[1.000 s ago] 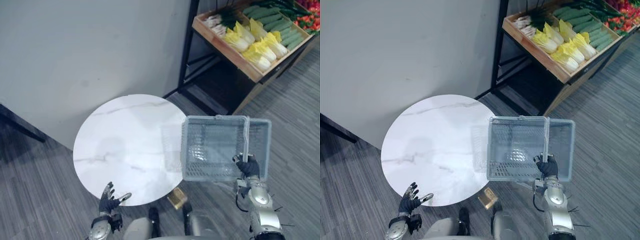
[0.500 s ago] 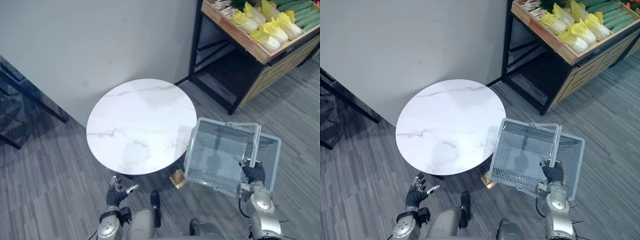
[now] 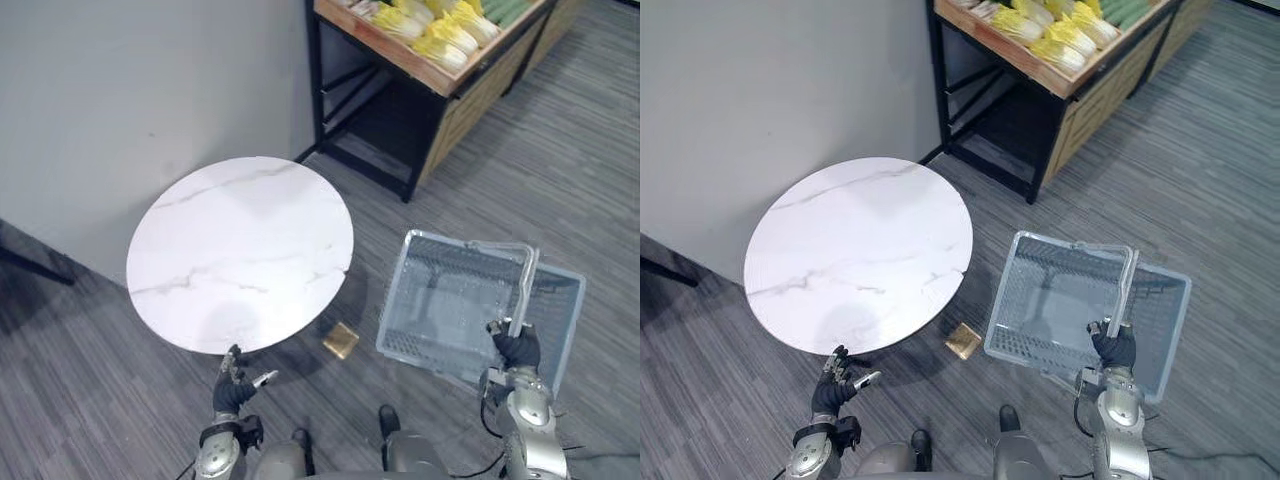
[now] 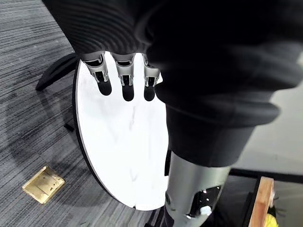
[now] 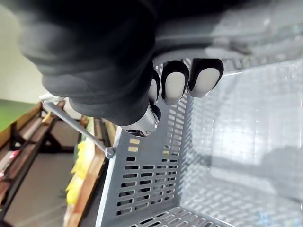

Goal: Pick vegetable in the basket

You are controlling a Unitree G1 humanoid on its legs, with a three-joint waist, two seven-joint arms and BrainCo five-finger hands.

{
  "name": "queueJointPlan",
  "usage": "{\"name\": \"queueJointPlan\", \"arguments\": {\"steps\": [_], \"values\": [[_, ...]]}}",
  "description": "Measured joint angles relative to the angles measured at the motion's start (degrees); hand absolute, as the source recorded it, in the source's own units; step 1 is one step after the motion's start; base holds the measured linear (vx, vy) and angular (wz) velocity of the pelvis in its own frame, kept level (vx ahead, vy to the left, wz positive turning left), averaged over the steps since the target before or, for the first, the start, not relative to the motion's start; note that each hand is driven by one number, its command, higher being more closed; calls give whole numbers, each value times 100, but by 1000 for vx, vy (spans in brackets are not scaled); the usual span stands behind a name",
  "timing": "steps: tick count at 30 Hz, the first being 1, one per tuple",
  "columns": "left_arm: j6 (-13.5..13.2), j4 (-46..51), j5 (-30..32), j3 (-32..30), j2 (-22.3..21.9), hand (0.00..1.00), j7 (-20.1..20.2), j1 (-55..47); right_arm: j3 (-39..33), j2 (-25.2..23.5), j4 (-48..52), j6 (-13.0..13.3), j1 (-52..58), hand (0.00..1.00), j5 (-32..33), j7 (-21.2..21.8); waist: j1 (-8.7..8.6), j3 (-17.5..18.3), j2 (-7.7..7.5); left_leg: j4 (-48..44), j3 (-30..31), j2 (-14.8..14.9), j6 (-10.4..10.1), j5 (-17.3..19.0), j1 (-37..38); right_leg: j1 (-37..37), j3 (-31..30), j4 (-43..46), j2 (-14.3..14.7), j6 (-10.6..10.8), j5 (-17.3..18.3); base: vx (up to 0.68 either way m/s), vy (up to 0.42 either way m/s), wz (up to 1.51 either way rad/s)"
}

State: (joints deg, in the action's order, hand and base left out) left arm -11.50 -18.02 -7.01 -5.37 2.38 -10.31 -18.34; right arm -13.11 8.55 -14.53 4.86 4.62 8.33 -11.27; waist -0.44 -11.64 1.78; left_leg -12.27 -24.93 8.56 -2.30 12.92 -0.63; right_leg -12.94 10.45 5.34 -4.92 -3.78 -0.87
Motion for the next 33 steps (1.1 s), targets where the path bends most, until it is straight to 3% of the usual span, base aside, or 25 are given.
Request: {"name": "queueJointPlan", "arguments": {"steps": [3,4,7,9,10,11,12,13,14,15,17,18,20,21,22,23,25,26,27,28,29,30,32,33], "values": [[-2,-70,35,-103,65,0,-111,25,126,87,-225,2,-69,100,-73,-35,32,5,-3,-28,-621,155,-128,147,372,102,1418,227,-293,-41,-22,59,-42,-148],[0,-208,52,-125,140,0,-124,159,159,107,-228,1,-71,100,-92,-48,8,4,7,-49,-579,178,-184,183,447,72,1312,260,-205,188,-94,152,-172,-130],[63,-583,127,-115,110,0,-121,495,295,147,-261,1,-88,100,-141,-69,-35,-4,46,-303,-529,363,-189,181,553,-20,887,360,76,235,118,152,-166,-94],[146,-758,214,-66,96,0,-105,608,393,158,-392,-2,-83,100,-206,-77,-53,-7,48,-1360,-348,686,-180,168,362,95,653,413,218,215,266,195,-156,-87],[163,-753,250,-40,74,0,-107,591,448,164,-477,-48,-69,100,-214,-94,-27,-25,92,-2381,-30,1003,-65,-23,110,272,493,425,421,152,367,251,-153,-83],[182,-752,263,-34,53,0,-108,549,516,163,-475,-101,-45,100,-210,-110,10,-72,176,-3379,416,1263,195,-524,-262,549,290,333,616,80,451,268,-123,-88],[190,-751,263,-34,52,0,-110,520,554,156,-475,-119,-39,100,-208,-120,51,-83,183,-3813,652,1322,249,-895,-409,678,163,278,695,46,480,285,-47,-98],[219,-729,262,-10,39,0,-111,464,653,165,-467,-122,-46,100,-207,-131,157,-96,159,-4355,1070,1253,-1,-921,-730,831,-60,168,767,35,520,307,18,-83],[225,-659,262,44,36,0,-113,469,647,169,-464,-122,-115,100,-207,-153,174,-96,181,-4553,1342,975,-107,-475,-1187,925,-226,91,742,7,548,313,27,-72],[225,-594,262,65,30,0,-115,467,647,174,-461,-122,-166,100,-206,-159,193,-129,141,-4516,1420,806,-72,-278,-1384,976,-282,62,694,0,560,316,29,-49],[226,-239,282,167,-19,0,-128,436,647,211,-458,-124,-245,100,-199,-161,421,-198,53,-3375,1435,229,-83,30,-1851,1340,-460,-166,495,82,635,388,82,-45],[225,-146,317,199,-22,0,-130,412,649,233,-457,-125,-250,100,-199,-161,458,-223,14,-2942,1443,106,-96,24,-1930,1442,-478,-231,455,133,676,433,161,-23],[222,97,346,216,-50,0,-142,314,740,337,-433,-128,-367,100,-202,-156,494,-194,99,-1153,1501,-259,-341,-249,-2067,1769,-549,-447,359,315,831,422,204,-32],[221,255,405,171,-83,0,-183,223,768,371,-428,-128,-452,100,-211,-147,682,-155,187,-551,1512,-297,-133,-869,-2022,1906,-758,-486,372,468,1015,485,240,-58],[221,292,442,136,-83,0,-221,188,827,357,-428,-127,-470,100,-213,-149,767,-100,178,-598,1475,-400,77,-1000,-1993,1975,-818,-475,288,529,1099,648,292,-49],[221,339,459,63,-88,0,-247,172,952,343,-423,-125,-483,100,-220,-119,767,20,-65,-767,1423,-605,371,-862,-2037,1995,-846,-405,72,710,1231,494,185,-7],[225,347,539,78,-126,0,-245,208,963,304,-416,-122,-521,100,-261,-95,763,47,-155,-1066,1401,-786,720,-494,-2040,1741,-852,492,-133,949,1528,596,242,21],[230,340,575,134,-129,0,-236,205,968,241,-421,-123,-537,100,-372,-87,749,44,-156,-1176,1406,-893,838,-300,-1885,1319,-933,1825,-263,1436,1723,594,261,40],[251,342,640,160,-95,0,-234,209,971,133,-450,-131,-529,100,-463,-83,727,16,-200,-1138,1511,-1094,907,-65,-1487,877,-938,3347,-448,1927,1549,479,202,37],[256,350,670,226,-58,0,-237,209,986,83,-483,-142,-527,100,-483,-81,719,8,-213,-1087,1547,-1162,941,38,-1277,734,-920,3997,-498,1858,1502,629,192,40],[257,352,688,277,62,0,-241,209,1097,31,-615,-150,-519,100,-520,-75,694,-4,-199,-946,1631,-1246,1010,177,-731,500,-804,5009,-546,1629,1516,764,187,50],[263,413,755,363,144,0,-247,209,1172,-17,-661,-150,-504,100,-572,-50,600,-11,-193,-696,1823,-1300,1057,208,-225,317,-537,5393,-529,1256,1586,773,152,55],[246,470,793,412,245,0,-241,263,1188,-59,-647,-125,-540,100,-622,28,456,-41,-126,-248,2140,-1260,1072,214,405,-68,25,5095,-462,814,1809,561,43,57],[246,468,794,428,245,0,-237,294,1186,-60,-641,-102,-546,100,-624,33,411,-50,-108,-153,2238,-1232,1071,214,552,-237,187,4808,-436,718,1863,605,8,62]]}}
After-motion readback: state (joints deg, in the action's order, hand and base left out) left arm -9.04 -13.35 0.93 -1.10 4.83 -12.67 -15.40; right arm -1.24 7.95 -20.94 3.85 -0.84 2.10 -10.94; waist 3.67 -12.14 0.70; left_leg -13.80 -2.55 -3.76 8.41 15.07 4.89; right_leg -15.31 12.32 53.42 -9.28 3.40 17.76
